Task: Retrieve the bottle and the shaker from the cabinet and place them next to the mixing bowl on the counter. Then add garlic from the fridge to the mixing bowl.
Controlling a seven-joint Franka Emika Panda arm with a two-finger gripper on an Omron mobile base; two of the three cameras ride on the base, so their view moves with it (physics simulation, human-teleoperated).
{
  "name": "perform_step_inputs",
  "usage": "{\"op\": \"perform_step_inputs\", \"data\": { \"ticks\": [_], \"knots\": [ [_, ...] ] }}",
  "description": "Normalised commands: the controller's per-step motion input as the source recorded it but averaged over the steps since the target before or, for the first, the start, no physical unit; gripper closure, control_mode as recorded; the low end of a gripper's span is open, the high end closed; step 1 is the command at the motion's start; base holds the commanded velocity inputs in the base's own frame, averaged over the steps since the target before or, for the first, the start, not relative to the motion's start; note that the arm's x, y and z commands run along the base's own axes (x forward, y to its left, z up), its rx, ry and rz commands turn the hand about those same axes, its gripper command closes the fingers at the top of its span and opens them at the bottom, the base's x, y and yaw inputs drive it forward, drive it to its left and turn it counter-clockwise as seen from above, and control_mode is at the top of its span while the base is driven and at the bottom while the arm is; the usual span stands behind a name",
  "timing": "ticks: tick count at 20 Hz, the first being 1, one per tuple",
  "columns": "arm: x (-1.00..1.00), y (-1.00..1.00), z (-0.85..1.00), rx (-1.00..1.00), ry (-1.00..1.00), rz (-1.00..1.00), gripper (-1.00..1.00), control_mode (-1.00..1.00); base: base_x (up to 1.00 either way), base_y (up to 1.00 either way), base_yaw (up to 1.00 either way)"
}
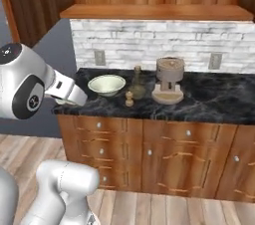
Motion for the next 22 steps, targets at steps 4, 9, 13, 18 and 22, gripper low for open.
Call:
{"op": "perform_step_inputs", "data": {
  "ticks": [4,9,13,18,22],
  "knots": [
    [0.00,0.00,0.00,0.00,0.00,0.00,1.00,1.00,0.59,-0.88,0.49],
    [0.00,0.00,0.00,0.00,0.00,0.00,1.00,1.00,0.78,-0.43,0.41],
    [0.00,0.00,0.00,0.00,0.00,0.00,1.00,1.00,0.49,-0.15,0.43],
    [0.00,0.00,0.00,0.00,0.00,0.00,1.00,1.00,0.56,-0.51,0.44],
    [0.00,0.00,0.00,0.00,0.00,0.00,1.00,1.00,0.37,-0.34,0.20]
  ]
}}
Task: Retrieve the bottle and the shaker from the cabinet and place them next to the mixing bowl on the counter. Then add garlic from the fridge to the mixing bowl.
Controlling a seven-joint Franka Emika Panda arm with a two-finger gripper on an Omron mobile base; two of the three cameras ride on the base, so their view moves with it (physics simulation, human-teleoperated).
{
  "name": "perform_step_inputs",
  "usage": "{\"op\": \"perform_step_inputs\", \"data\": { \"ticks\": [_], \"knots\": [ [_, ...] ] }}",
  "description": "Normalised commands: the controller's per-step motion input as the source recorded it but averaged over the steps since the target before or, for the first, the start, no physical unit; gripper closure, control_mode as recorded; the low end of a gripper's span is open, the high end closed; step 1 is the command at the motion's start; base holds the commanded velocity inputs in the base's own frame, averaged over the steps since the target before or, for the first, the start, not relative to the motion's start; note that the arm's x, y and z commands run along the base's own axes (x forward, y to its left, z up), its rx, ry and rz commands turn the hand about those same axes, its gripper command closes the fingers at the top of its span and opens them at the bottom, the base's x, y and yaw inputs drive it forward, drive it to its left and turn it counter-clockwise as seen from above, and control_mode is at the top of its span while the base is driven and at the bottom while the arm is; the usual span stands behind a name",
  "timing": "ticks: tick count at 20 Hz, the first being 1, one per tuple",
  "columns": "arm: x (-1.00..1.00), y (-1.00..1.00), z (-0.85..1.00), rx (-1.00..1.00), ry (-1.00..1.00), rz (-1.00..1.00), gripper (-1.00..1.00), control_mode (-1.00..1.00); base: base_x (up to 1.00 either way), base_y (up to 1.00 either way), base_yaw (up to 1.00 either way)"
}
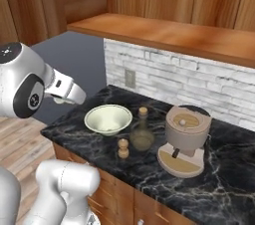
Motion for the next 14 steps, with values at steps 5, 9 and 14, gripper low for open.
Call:
{"op": "perform_step_inputs", "data": {
  "ticks": [5,9,14],
  "knots": [
    [0.00,0.00,0.00,0.00,0.00,0.00,1.00,1.00,0.29,-0.08,0.03],
    [0.00,0.00,0.00,0.00,0.00,0.00,1.00,1.00,0.14,-0.01,0.01],
    [0.02,-0.10,-0.05,0.01,0.00,0.00,1.00,-1.00,0.12,-0.06,0.01]
  ]
}}
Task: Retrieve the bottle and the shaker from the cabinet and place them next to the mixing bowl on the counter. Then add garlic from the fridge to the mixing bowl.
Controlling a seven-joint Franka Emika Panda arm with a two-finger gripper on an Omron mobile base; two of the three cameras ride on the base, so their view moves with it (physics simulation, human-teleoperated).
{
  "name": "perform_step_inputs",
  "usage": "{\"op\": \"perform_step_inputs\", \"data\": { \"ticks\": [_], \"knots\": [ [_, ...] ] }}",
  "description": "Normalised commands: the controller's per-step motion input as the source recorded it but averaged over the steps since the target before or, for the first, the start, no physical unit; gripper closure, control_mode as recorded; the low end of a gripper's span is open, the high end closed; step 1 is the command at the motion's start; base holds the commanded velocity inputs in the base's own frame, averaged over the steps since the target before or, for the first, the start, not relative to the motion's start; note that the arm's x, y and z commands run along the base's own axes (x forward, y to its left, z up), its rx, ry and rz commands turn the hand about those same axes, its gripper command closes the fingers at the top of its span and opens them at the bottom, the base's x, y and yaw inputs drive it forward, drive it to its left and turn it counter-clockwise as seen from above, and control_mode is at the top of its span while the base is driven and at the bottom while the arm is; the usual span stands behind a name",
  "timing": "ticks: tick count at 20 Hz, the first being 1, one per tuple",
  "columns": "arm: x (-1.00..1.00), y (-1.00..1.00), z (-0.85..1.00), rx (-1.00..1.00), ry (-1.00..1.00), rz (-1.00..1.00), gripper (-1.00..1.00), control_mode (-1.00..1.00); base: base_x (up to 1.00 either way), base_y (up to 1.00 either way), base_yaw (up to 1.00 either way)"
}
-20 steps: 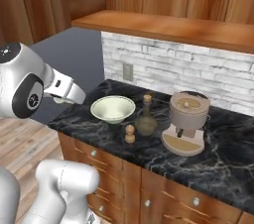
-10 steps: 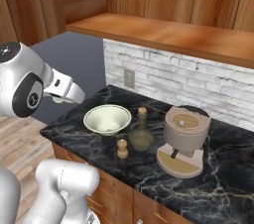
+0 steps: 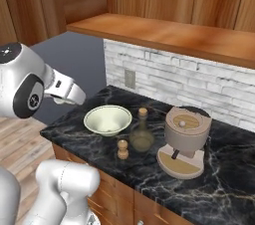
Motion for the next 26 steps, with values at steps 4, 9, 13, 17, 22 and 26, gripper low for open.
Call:
{"op": "perform_step_inputs", "data": {
  "ticks": [4,9,13,17,22,26],
  "knots": [
    [0.01,-0.21,-0.28,0.03,0.05,0.00,1.00,-1.00,0.00,0.00,0.00],
    [0.28,-0.08,-0.57,0.00,0.02,0.00,1.00,-1.00,0.00,0.00,0.00],
    [0.71,-0.17,-0.56,-0.09,0.20,-0.03,1.00,-1.00,0.00,0.00,0.00],
    [0.59,0.00,-0.40,-0.04,0.35,-0.15,1.00,-1.00,0.00,0.00,0.00],
    [0.35,-0.10,-0.16,0.21,0.16,-0.02,1.00,-1.00,0.00,0.00,0.00],
    [0.42,-0.02,-0.52,0.11,0.00,0.00,1.00,-1.00,0.00,0.00,0.00]
  ]
}}
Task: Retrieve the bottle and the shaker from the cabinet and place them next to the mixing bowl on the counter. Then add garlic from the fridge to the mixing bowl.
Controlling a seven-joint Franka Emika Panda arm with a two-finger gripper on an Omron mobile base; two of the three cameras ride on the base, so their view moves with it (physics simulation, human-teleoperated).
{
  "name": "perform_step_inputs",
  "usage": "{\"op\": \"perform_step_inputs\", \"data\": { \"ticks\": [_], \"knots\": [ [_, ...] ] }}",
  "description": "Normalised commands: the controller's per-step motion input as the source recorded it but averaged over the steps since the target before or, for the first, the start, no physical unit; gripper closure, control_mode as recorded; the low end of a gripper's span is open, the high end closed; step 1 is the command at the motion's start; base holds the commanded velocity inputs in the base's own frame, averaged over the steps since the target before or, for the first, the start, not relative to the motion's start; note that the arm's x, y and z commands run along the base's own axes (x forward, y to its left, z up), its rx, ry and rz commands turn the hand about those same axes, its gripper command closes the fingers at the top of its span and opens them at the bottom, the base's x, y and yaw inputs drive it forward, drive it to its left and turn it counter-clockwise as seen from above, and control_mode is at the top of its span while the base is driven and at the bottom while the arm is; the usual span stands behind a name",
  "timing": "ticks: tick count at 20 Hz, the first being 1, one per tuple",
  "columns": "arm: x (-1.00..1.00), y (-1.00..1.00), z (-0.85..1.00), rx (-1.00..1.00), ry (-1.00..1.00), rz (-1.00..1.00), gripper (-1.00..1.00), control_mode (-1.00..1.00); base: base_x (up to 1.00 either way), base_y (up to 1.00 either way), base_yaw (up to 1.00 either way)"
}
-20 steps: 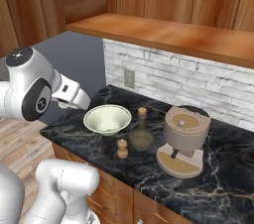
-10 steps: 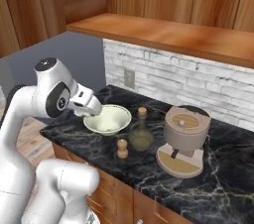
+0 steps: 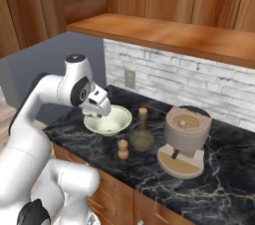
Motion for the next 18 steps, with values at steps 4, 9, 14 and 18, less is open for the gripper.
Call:
{"op": "perform_step_inputs", "data": {
  "ticks": [4,9,14,18],
  "knots": [
    [0.53,0.00,-0.50,0.00,0.01,0.00,1.00,-1.00,0.00,0.00,0.00],
    [0.56,0.00,-0.25,0.00,0.03,0.00,1.00,-1.00,0.00,0.00,0.00],
    [0.24,0.00,-0.53,0.00,0.00,0.00,1.00,-1.00,0.00,0.00,0.00],
    [0.07,-0.10,-0.61,0.00,0.00,0.00,1.00,-1.00,0.00,0.00,0.00]
  ]
}}
